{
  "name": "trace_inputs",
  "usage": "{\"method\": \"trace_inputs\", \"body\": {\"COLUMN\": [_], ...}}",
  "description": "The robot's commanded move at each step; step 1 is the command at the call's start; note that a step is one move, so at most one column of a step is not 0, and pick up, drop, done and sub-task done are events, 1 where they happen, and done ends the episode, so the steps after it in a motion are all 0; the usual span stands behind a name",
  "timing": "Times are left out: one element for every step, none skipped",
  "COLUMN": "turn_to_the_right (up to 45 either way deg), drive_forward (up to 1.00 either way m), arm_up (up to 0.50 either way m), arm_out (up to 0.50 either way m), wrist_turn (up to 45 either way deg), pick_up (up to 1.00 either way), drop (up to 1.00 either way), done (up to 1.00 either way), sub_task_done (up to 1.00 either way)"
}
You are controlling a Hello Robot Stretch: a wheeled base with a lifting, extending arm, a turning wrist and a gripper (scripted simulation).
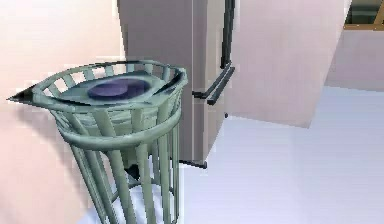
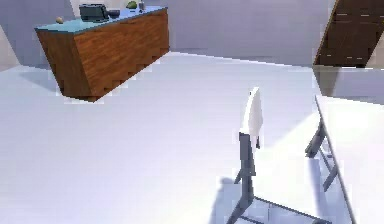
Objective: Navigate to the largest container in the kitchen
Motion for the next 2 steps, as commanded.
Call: {"method": "trace_inputs", "body": {"turn_to_the_right": [-18.0,0.0], "drive_forward": [0.00,0.00], "arm_up": [0.00,0.00], "arm_out": [0.00,0.00], "wrist_turn": [0.0,0.0], "pick_up": [0.00,0.00], "drop": [0.00,0.00], "done": [0.00,1.00], "sub_task_done": [0.00,0.00]}}
